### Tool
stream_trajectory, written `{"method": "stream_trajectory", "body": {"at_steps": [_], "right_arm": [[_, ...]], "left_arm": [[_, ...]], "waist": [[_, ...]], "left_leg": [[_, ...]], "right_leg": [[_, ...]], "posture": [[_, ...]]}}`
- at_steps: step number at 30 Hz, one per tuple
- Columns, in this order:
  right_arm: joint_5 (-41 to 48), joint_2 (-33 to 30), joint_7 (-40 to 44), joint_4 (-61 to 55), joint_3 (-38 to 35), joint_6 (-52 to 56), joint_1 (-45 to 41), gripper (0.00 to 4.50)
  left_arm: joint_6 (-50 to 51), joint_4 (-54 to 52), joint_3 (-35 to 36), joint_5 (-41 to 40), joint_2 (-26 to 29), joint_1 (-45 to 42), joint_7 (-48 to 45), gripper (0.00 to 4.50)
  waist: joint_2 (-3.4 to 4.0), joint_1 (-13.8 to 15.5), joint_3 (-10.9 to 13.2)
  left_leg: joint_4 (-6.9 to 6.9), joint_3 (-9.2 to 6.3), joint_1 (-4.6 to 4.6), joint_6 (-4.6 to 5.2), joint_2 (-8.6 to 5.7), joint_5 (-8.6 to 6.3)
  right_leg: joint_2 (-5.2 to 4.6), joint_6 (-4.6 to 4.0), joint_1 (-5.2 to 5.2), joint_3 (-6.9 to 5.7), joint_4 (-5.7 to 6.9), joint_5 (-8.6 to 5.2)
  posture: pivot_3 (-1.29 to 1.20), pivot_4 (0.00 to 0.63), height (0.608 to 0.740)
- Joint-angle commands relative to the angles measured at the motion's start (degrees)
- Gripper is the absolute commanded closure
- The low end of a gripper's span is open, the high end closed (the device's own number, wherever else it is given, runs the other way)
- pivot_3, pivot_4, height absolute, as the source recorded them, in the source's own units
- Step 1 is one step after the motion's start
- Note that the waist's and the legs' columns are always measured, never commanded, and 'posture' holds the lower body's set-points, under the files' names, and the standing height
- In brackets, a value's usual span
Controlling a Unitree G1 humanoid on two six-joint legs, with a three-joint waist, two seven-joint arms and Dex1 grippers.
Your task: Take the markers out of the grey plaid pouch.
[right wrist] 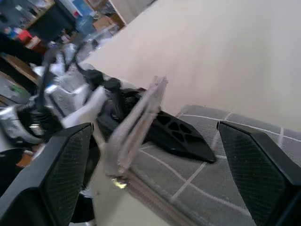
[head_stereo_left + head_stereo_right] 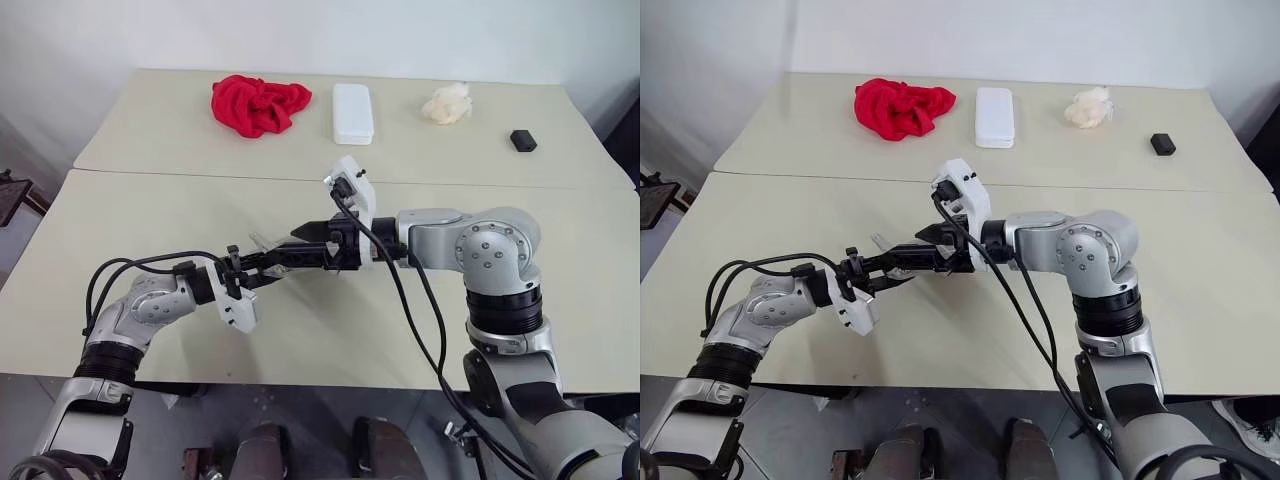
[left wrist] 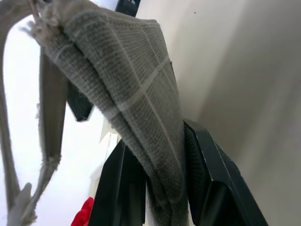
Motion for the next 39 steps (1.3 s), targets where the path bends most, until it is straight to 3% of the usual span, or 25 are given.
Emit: {"method": "stream_trajectory", "body": {"at_steps": [1,2,5,16,17,22,24,27,36,39], "right_arm": [[-1.1,0.5,0.8,-0.8,0.5,-1.5,-0.8,0.07],[-1.5,0.6,1.1,-0.9,0.7,-1.6,-0.8,0.07],[-2.0,0.8,2.2,-1.1,1.4,-1.9,-0.7,0.66],[-2.2,-0.9,7.2,-2.3,1.8,-1.7,-1.1,4.44],[-2.3,-1.1,7.6,-2.4,1.8,-1.6,-1.1,4.48],[-1.7,-1.0,8.7,-2.0,0.2,-2.1,-0.9,4.48],[1.0,0.9,7.7,-0.3,-3.9,0.3,-1.6,4.31],[3.3,1.8,6.5,1.0,-7.4,4.2,-3.2,3.62],[2.4,2.0,3.9,3.3,-7.7,10.7,-5.0,0.67],[1.6,3.6,2.5,4.0,-7.7,11.6,-4.9,0.67]], "left_arm": [[0.4,-2.0,-0.4,0.2,0.9,-0.1,1.3,3.80],[0.5,-2.0,-0.5,0.2,1.0,-0.1,1.5,3.80],[0.6,-1.9,-0.6,0.2,1.4,-0.3,1.9,3.80],[1.9,-1.7,-1.3,0.6,2.3,-0.8,3.6,3.80],[1.9,-1.7,-1.4,0.7,2.3,-0.7,3.8,3.80],[2.4,-2.1,-1.7,0.8,2.4,-0.5,4.3,3.80],[2.5,-2.1,-1.8,0.9,2.5,-0.5,4.4,3.80],[2.2,-2.3,-1.8,1.8,2.8,-0.4,5.0,3.80],[1.7,-0.4,-1.5,8.6,4.3,-3.3,11.5,3.80],[1.4,-0.9,-2.2,10.2,4.5,-3.4,13.0,3.80]], "waist": [[0.00,-0.1,0.0],[0.00,-0.1,0.0],[0.00,-0.1,0.0],[0.00,-0.2,0.0],[0.00,-0.2,0.0],[0.00,-0.5,0.0],[0.00,-0.5,0.0],[0.00,-0.6,0.0],[0.00,-1.2,0.0],[0.00,-1.4,0.0]], "left_leg": [[0.00,0.00,0.00,0.00,0.00,0.00],[0.00,0.00,0.00,0.00,0.00,0.00],[0.00,0.00,0.00,0.00,0.00,0.00],[0.00,0.00,0.01,0.00,0.00,0.00],[0.00,0.00,0.01,0.00,0.00,0.00],[0.00,0.00,0.01,-0.01,0.00,0.00],[0.00,0.00,0.01,-0.01,0.00,0.00],[0.00,0.00,0.02,-0.01,0.00,0.01],[-0.02,0.01,0.02,-0.01,0.00,0.01],[-0.03,0.01,0.02,-0.01,0.00,0.01]], "right_leg": [[0.00,0.00,0.00,0.00,0.00,0.00],[0.00,0.00,0.00,0.00,0.00,0.00],[0.00,0.00,0.00,0.00,0.00,0.00],[0.01,0.00,0.00,0.00,0.01,0.00],[0.01,0.00,0.00,0.00,0.01,0.00],[0.01,0.00,0.00,0.00,0.01,0.00],[0.01,0.00,0.00,0.00,0.01,0.00],[0.01,0.00,0.00,0.00,0.03,0.00],[0.01,0.00,0.00,0.00,0.04,0.00],[0.01,0.00,-0.01,0.00,0.03,0.00]], "posture": [[0.00,0.150,0.740],[0.00,0.150,0.740],[0.00,0.150,0.740],[0.00,0.150,0.740],[0.00,0.150,0.740],[0.00,0.150,0.740],[0.00,0.150,0.740],[0.00,0.150,0.740],[0.00,0.150,0.740],[0.00,0.150,0.740]]}}
